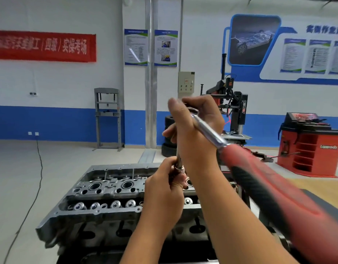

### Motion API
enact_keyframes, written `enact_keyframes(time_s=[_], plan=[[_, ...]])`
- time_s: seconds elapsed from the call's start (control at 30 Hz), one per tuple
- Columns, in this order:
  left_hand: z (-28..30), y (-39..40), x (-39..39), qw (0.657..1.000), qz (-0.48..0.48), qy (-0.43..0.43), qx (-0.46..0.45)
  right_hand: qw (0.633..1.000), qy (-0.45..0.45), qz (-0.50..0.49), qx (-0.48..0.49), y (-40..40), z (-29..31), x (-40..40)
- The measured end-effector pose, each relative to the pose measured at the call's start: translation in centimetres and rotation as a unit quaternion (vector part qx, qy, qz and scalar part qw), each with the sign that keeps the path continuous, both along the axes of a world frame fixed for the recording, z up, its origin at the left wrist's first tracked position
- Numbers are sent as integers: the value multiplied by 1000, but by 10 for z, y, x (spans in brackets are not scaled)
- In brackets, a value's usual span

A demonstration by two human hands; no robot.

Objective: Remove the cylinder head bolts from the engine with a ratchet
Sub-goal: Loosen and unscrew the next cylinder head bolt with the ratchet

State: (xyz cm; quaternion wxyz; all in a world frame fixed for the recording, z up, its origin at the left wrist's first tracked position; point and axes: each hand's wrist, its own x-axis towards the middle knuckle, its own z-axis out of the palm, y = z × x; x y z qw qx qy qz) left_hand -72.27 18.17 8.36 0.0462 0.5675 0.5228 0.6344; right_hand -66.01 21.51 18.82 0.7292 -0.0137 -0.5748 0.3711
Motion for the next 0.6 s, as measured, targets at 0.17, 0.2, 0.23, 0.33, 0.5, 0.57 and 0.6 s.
enact_keyframes(time_s=[0.17, 0.2, 0.23, 0.33, 0.5, 0.57, 0.6], plan=[[3, -6, -5, 999, -38, 29, -26, 981, -103, 163, -30, 0, 10, 3], [3, -5, -3, 999, -23, 33, -23, 967, -96, 229, -50, 2, 11, 6], [2, -3, 0, 999, -5, 33, -17, 954, -84, 280, -69, 5, 13, 11], [2, -1, 12, 999, 29, 16, 1, 939, -62, 324, -101, 15, 13, 21], [1, 0, 18, 998, 51, -5, 21, 987, 18, 146, -59, 7, 3, 5], [1, -1, 18, 998, 61, 10, 30, 998, 41, 37, -20, 3, -1, -2], [1, -2, 16, 998, 53, 14, 32, 999, 33, 0, -2, 1, -1, -5]])
